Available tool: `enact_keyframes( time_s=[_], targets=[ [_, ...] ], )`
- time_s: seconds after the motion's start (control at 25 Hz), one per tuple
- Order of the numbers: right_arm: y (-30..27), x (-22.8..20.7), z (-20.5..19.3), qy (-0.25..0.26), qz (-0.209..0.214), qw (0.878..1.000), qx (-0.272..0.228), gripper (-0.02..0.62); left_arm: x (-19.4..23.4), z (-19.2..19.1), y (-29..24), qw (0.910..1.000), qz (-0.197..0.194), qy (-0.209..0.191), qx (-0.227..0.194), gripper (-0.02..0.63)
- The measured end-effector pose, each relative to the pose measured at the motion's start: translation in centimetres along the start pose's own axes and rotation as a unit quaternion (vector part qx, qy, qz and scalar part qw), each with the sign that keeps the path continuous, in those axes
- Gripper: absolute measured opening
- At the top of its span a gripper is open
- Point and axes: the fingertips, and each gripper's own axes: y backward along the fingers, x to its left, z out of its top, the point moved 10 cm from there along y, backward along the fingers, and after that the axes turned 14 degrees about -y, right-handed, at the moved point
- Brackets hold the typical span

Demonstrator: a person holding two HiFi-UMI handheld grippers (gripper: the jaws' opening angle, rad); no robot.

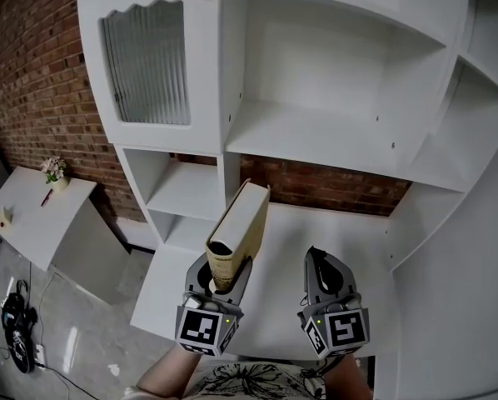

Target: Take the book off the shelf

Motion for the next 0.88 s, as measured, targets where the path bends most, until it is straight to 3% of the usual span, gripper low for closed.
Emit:
enact_keyframes(
  time_s=[0.88],
  targets=[
    [-0.7, -1.0, -0.3, 0.001, -0.013, 1.0, 0.002, 0.0, 0.7, -0.7, -1.6, 0.9999, 0.006, 0.012, 0.0, 0.222]
  ],
)
